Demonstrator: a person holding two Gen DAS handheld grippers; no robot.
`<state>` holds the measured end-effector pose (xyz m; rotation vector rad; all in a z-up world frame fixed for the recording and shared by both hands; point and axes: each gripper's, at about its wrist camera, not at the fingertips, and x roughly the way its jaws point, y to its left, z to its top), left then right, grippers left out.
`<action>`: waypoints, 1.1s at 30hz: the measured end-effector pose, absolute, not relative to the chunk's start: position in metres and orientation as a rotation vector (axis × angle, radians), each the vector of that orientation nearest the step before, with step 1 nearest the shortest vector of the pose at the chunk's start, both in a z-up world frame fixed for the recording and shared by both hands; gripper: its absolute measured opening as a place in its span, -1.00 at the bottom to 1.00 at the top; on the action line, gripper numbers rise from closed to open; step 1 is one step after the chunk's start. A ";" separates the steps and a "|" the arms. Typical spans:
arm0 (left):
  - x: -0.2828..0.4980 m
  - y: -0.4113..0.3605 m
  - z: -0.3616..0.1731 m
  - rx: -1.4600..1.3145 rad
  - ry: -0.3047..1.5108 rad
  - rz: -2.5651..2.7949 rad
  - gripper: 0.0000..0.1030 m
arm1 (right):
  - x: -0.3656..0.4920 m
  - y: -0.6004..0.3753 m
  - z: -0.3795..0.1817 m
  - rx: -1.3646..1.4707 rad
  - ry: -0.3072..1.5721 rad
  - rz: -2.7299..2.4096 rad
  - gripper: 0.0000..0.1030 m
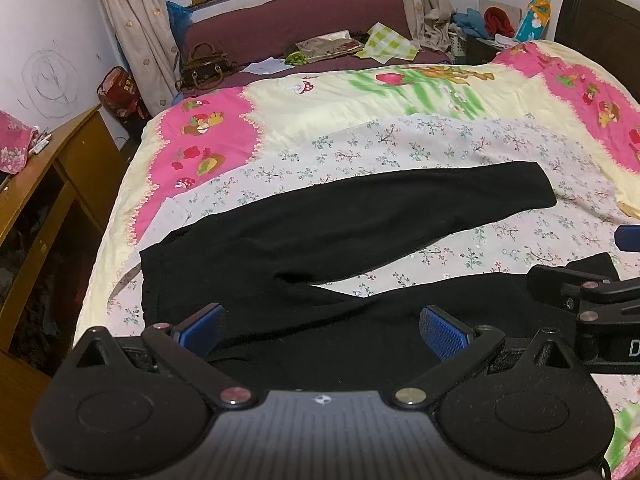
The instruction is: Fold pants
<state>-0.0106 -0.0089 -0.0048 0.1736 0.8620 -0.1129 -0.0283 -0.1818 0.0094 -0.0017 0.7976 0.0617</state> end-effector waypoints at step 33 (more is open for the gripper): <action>0.052 -0.006 -0.058 0.161 0.995 -0.202 1.00 | 0.032 -0.177 -0.036 -0.033 0.937 0.181 0.76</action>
